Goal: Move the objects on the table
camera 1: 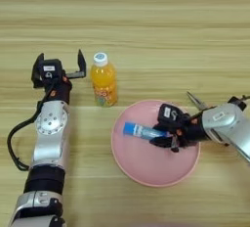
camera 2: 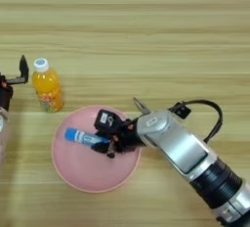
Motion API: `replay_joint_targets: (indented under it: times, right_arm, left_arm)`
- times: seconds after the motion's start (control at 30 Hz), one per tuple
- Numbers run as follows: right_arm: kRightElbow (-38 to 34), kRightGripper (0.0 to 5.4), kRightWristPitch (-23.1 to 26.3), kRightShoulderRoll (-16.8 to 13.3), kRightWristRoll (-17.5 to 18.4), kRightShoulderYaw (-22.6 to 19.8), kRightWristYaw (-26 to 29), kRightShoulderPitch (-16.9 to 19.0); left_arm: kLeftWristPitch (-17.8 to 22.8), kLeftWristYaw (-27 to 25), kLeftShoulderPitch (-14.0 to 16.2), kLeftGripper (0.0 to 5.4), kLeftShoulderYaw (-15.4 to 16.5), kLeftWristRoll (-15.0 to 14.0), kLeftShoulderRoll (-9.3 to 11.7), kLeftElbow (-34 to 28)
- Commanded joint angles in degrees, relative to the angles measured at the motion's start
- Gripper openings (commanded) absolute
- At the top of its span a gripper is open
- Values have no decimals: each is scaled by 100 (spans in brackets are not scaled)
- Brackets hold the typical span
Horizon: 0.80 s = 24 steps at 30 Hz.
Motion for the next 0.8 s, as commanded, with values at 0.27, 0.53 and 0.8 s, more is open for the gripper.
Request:
replay_joint_targets:
  times: [0.27,0.53,0.8]
  right_arm:
    - [-816,139,35,-158,611,-1651,-377,371]
    - [-423,139,-248,-330,568,-2417,-682,862]
    - [165,139,-496,-363,360,-2477,-867,1148]
  left_arm:
    - [-99,-50,-72,540,35,-24,30,124]
    - [-109,-73,-68,540,52,-27,44,124]
    - [-129,-90,-91,540,70,-33,49,173]
